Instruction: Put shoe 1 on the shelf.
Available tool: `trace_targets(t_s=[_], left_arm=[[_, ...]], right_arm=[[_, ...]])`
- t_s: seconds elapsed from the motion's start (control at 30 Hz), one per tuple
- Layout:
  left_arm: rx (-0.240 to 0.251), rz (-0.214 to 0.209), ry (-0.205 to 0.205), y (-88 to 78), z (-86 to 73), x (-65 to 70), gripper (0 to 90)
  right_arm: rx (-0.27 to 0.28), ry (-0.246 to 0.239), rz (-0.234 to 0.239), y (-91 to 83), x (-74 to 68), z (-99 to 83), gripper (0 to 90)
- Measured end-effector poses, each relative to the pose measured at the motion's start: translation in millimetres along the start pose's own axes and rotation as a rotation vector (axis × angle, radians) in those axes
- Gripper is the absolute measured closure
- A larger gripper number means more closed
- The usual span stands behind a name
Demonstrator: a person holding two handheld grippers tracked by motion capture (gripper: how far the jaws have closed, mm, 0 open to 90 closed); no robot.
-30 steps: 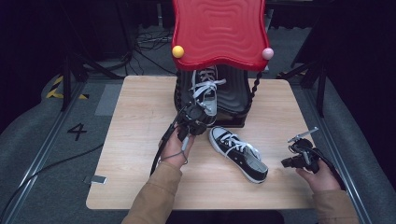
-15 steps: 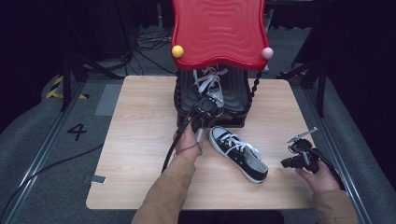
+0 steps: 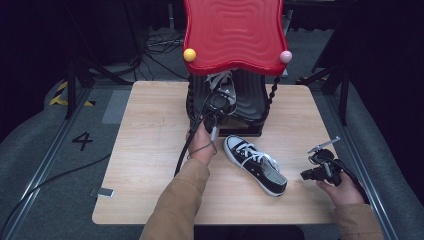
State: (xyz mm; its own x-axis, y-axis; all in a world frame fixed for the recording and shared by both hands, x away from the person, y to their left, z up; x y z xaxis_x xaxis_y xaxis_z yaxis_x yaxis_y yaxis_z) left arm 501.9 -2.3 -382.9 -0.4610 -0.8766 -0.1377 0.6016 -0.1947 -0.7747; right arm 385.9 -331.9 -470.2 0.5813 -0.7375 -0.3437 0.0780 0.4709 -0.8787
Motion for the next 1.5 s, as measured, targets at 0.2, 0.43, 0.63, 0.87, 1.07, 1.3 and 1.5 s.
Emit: trace_targets(t_s=[0.2, 0.43, 0.63, 0.87, 1.07, 1.3, 1.5], left_arm=[[-0.014, 0.007, -0.006, -2.5, -1.3, -6.8, 90.0], [-0.035, 0.022, -0.061, -6.0, -4.9, -18.7, 90.0], [-0.047, 0.073, -0.033, -7.2, -8.0, -24.5, 90.0], [-0.027, 0.057, -0.029, -2.1, -10.8, -23.0, 90.0], [-0.038, 0.058, -0.023, -0.6, -7.8, -20.0, 89.9], [-0.030, 0.069, -0.004, -10.1, -14.4, -19.5, 78.0], [-0.055, 0.026, 0.050, -34.2, -28.2, -19.6, 63.5]], right_arm=[[0.000, 0.007, 0.002, 0.0, 1.9, -1.6, 82.4], [0.005, 0.006, -0.007, -1.7, 2.2, -2.7, 82.2], [0.006, 0.001, -0.012, -1.9, 0.3, -2.2, 82.2], [-0.003, 0.009, -0.013, 1.3, 2.1, -1.4, 81.5], [-0.003, 0.002, -0.013, 1.1, -0.6, -0.5, 80.6], [0.008, -0.002, -0.014, -2.5, -0.4, -0.1, 77.9], [0.014, -0.009, -0.022, -4.9, -3.9, 1.9, 71.9]])
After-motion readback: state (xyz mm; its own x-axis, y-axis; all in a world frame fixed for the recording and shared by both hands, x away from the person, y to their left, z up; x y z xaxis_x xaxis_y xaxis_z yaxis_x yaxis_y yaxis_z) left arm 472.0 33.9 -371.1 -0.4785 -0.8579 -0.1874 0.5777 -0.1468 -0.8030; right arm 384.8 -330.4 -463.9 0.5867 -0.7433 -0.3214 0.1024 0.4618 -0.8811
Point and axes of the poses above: each handheld gripper's, and its own axes: y roughly forward along the jaws, z roughly out of its top, x roughly to its right, the point moved 4 cm from there along y, roughly forward along the jaws, and after that the axes turned 15 degrees about z, right-handed, at the moved point
